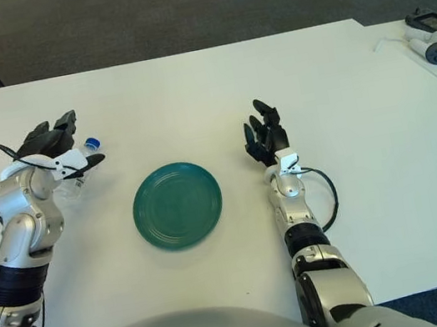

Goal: Put the bottle into the plate.

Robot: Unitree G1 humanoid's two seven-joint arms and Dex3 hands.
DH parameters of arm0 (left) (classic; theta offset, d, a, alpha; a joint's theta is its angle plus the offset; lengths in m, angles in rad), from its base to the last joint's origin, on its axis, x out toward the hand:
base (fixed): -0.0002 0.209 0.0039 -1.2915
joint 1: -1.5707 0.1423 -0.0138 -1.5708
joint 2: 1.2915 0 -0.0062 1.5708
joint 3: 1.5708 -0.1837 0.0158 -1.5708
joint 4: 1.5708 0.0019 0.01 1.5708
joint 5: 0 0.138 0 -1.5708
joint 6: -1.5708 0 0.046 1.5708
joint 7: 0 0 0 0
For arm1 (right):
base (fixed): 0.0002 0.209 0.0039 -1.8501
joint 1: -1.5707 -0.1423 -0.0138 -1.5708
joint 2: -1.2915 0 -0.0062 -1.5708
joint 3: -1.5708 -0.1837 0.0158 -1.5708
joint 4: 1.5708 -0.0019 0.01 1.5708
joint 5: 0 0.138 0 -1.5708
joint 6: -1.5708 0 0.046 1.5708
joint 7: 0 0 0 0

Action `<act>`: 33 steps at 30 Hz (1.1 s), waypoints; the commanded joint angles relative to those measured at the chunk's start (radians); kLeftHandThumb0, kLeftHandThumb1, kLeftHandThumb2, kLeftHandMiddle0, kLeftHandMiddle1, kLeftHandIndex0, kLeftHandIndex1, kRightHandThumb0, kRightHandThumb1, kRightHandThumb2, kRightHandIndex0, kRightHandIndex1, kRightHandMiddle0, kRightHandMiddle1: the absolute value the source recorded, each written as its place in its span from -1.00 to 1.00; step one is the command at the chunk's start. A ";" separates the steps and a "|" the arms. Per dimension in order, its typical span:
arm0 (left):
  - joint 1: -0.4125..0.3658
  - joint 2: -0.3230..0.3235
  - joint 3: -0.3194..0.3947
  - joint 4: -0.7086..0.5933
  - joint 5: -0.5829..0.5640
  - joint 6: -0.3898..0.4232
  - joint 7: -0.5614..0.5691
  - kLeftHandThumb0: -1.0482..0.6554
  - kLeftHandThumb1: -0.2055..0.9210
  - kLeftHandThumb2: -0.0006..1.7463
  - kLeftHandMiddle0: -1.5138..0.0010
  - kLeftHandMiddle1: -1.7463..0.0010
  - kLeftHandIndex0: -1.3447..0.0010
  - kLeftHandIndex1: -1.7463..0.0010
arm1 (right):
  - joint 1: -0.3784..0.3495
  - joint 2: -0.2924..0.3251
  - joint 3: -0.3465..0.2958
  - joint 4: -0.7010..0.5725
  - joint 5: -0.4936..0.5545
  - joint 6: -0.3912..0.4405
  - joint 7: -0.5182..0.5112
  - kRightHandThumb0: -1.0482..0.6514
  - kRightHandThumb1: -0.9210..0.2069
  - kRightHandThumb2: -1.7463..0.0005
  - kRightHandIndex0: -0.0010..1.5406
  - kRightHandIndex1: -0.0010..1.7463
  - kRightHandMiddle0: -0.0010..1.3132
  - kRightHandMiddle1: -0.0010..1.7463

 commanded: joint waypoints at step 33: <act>-0.006 0.080 -0.110 0.026 0.242 0.024 -0.202 -1.00 1.00 -0.49 1.00 1.00 1.00 1.00 | 0.111 0.033 0.010 0.118 0.008 0.145 0.027 -0.43 -1.00 0.33 -0.53 -0.99 -1.00 -0.35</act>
